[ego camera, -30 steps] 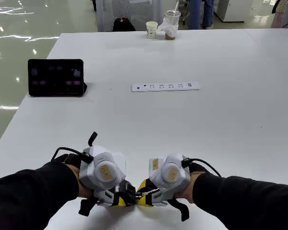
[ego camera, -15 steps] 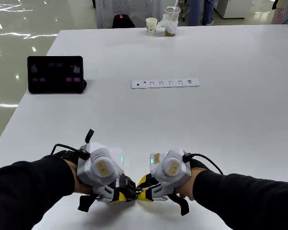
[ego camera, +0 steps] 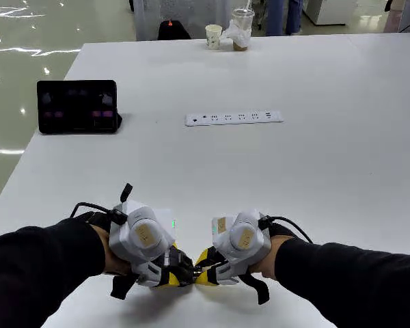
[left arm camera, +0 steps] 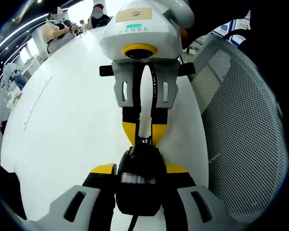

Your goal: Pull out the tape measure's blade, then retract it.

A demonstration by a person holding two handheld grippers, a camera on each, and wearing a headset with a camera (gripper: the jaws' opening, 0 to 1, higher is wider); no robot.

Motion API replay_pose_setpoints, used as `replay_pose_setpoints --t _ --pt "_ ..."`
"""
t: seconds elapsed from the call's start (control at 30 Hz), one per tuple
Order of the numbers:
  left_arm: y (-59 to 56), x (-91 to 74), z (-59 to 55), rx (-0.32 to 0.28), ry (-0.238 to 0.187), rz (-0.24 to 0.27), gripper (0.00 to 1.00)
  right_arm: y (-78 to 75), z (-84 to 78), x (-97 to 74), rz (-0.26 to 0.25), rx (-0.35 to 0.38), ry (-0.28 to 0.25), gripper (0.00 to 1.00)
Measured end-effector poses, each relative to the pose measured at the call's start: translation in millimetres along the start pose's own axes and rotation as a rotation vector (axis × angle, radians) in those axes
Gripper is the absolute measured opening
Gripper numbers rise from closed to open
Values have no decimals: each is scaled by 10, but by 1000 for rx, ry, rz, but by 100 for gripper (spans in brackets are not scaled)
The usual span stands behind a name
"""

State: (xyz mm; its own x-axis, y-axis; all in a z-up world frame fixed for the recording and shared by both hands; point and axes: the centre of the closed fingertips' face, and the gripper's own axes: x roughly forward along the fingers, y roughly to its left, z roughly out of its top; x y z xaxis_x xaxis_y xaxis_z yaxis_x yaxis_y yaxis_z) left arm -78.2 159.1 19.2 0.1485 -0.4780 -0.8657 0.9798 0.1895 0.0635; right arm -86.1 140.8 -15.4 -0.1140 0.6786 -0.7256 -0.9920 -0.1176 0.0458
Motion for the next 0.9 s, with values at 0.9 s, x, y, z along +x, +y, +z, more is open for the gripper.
replay_pose_setpoints --t 0.9 --pt "-11 2 -6 17 5 -3 31 22 -144 -143 13 9 4 11"
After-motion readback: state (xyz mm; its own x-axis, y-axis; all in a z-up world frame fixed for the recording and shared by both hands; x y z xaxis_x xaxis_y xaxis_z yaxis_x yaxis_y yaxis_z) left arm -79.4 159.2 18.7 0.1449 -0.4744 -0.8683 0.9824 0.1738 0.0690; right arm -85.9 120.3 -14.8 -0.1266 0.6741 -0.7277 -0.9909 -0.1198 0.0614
